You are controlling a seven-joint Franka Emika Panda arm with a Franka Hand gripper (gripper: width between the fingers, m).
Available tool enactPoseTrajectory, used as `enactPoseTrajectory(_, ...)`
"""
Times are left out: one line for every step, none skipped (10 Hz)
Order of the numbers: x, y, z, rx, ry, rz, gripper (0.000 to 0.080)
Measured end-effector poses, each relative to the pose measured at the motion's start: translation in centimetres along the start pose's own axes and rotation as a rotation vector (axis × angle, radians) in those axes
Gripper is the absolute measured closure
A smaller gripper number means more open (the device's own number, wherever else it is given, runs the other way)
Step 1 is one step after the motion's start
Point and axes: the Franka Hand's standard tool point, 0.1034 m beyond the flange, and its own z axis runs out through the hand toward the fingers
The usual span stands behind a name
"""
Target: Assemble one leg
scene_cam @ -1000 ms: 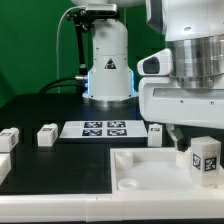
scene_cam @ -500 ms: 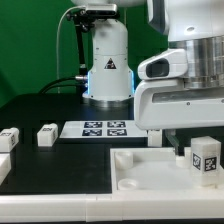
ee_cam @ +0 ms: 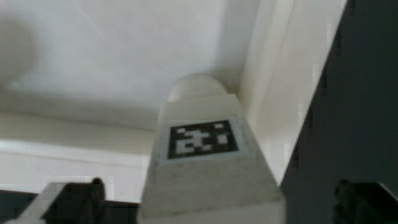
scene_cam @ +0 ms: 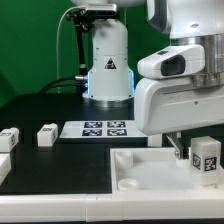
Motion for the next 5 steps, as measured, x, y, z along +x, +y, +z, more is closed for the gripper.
enactPoseTrajectory(0.00, 0.01, 0.00, 0.000, 0.000, 0.000, 0.0396)
enactPoseTrajectory(0.01, 0.08, -0.01, -0.001, 0.000, 0.001, 0.0396)
enactPoseTrajectory(-0.01, 0.23, -0.01, -0.002, 0.000, 0.056, 0.0509)
enactPoseTrajectory(-0.01, 0.25, -0.01, -0.002, 0.000, 0.054, 0.0509)
enactPoseTrajectory(-0.01, 0.29, -0.01, -0.001, 0.000, 0.118, 0.0509)
